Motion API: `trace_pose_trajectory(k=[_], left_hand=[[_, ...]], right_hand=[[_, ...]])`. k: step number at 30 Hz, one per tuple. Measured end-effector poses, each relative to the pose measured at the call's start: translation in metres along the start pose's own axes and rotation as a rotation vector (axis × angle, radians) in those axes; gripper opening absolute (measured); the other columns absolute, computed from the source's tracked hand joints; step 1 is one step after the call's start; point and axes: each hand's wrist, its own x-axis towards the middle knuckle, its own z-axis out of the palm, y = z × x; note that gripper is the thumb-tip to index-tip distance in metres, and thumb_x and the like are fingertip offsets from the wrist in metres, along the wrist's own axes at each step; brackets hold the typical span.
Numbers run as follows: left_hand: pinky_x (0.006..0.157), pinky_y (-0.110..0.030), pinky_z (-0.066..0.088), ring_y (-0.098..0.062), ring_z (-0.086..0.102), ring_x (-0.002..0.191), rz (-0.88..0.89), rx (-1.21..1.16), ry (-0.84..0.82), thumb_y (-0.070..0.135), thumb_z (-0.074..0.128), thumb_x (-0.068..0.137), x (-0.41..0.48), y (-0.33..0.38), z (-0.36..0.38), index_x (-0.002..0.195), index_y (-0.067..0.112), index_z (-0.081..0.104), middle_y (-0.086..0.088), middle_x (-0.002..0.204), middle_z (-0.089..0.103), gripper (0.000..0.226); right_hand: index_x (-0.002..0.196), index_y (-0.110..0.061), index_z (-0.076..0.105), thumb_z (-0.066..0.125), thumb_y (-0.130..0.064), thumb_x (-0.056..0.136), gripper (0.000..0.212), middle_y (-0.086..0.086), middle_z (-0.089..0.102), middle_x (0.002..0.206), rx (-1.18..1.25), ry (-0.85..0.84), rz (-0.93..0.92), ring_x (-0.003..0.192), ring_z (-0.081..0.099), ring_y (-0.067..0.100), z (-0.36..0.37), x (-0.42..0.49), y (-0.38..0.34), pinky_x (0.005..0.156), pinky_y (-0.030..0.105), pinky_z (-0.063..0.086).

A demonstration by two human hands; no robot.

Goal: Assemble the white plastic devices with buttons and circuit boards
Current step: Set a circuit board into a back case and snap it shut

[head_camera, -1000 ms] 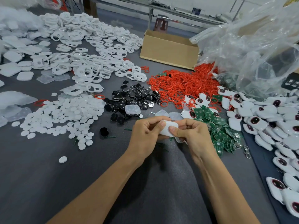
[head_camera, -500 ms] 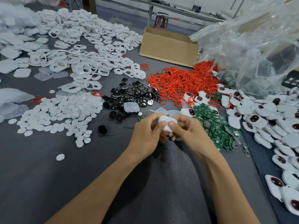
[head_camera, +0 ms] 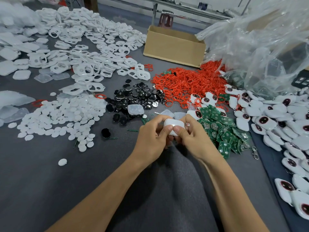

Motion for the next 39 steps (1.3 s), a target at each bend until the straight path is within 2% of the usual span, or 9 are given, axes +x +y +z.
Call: trace_pose_trajectory(k=[4, 7, 10, 14, 19, 23, 28, 34, 39], left_hand=[[0.061, -0.03, 0.051, -0.01, 0.06, 0.059, -0.014, -0.071, 0.001, 0.013, 0.055, 0.096, 0.002, 0.002, 0.0, 0.114, 0.015, 0.063, 0.001, 0.074, 0.068, 0.02], [0.06, -0.03, 0.048, -0.016, 0.057, 0.06, -0.093, -0.214, 0.015, 0.013, 0.05, 0.099, 0.005, 0.002, 0.0, 0.114, 0.014, 0.064, -0.008, 0.075, 0.068, 0.02], [0.054, -0.028, 0.045, -0.015, 0.053, 0.058, -0.158, -0.356, -0.003, 0.012, 0.043, 0.102, 0.006, 0.004, 0.0, 0.115, 0.013, 0.063, -0.005, 0.073, 0.063, 0.024], [0.052, -0.022, 0.044, -0.013, 0.05, 0.056, -0.187, -0.437, -0.009, 0.014, 0.042, 0.102, 0.009, 0.004, -0.002, 0.111, 0.014, 0.064, 0.001, 0.07, 0.061, 0.024], [0.058, -0.019, 0.046, -0.009, 0.054, 0.062, -0.196, -0.554, -0.086, 0.014, 0.057, 0.094, 0.008, 0.005, -0.003, 0.123, 0.008, 0.06, -0.002, 0.08, 0.063, 0.029], [0.061, -0.021, 0.051, -0.011, 0.059, 0.066, -0.151, -0.552, -0.092, 0.011, 0.061, 0.091, 0.008, 0.005, -0.005, 0.118, 0.003, 0.063, -0.006, 0.082, 0.066, 0.028], [0.068, -0.023, 0.057, -0.012, 0.066, 0.068, -0.155, -0.559, -0.127, 0.007, 0.06, 0.09, 0.007, 0.004, -0.005, 0.103, 0.007, 0.068, -0.008, 0.08, 0.07, 0.015], [0.077, -0.028, 0.058, -0.017, 0.069, 0.079, -0.193, -0.573, -0.215, 0.002, 0.06, 0.09, 0.005, 0.005, -0.004, 0.109, 0.006, 0.066, -0.007, 0.093, 0.073, 0.021], [0.078, -0.03, 0.059, -0.02, 0.07, 0.079, -0.234, -0.565, -0.235, -0.002, 0.062, 0.088, 0.005, 0.007, -0.006, 0.114, -0.001, 0.062, -0.011, 0.094, 0.073, 0.026]], right_hand=[[0.079, -0.015, 0.049, 0.057, -0.008, 0.093, 0.018, 0.004, 0.051, 0.056, 0.074, 0.028, -0.013, 0.047, 0.043, 0.011, 0.001, 0.0, -0.004, 0.051, 0.025, 0.033], [0.095, -0.016, 0.059, 0.061, -0.011, 0.091, 0.006, -0.006, 0.055, 0.058, 0.078, 0.038, -0.073, 0.048, 0.047, 0.006, 0.0, -0.001, -0.009, 0.05, 0.019, 0.036], [0.114, -0.013, 0.06, 0.069, -0.005, 0.083, 0.034, -0.012, 0.058, 0.069, 0.079, 0.0, -0.151, 0.054, 0.047, 0.008, -0.008, -0.002, -0.014, 0.054, 0.018, 0.039], [0.113, -0.012, 0.065, 0.074, 0.002, 0.076, 0.041, 0.008, 0.063, 0.092, 0.053, -0.019, -0.186, 0.059, 0.05, 0.003, -0.009, -0.003, -0.017, 0.059, 0.016, 0.043], [0.106, -0.019, 0.069, 0.071, -0.005, 0.081, 0.028, 0.015, 0.068, 0.092, 0.037, 0.065, -0.175, 0.069, 0.056, 0.019, -0.012, -0.005, -0.015, 0.064, 0.032, 0.049], [0.112, -0.019, 0.07, 0.063, -0.01, 0.089, 0.025, -0.001, 0.073, 0.099, -0.057, 0.045, -0.229, 0.082, 0.063, 0.012, -0.013, -0.004, -0.013, 0.079, 0.041, 0.053], [0.11, -0.046, 0.062, 0.056, -0.018, 0.095, 0.033, 0.015, 0.069, 0.081, -0.248, 0.054, -0.366, 0.067, 0.056, 0.034, -0.018, -0.004, -0.01, 0.065, 0.047, 0.049], [0.102, -0.023, 0.072, 0.052, -0.016, 0.096, 0.022, -0.018, 0.061, 0.067, -0.273, 0.189, -0.399, 0.061, 0.056, 0.006, -0.016, -0.001, -0.004, 0.06, 0.02, 0.043], [0.079, -0.03, 0.062, 0.054, -0.014, 0.096, 0.024, -0.015, 0.056, 0.06, -0.261, 0.286, -0.356, 0.058, 0.05, 0.004, -0.014, 0.001, -0.002, 0.056, 0.016, 0.037]])
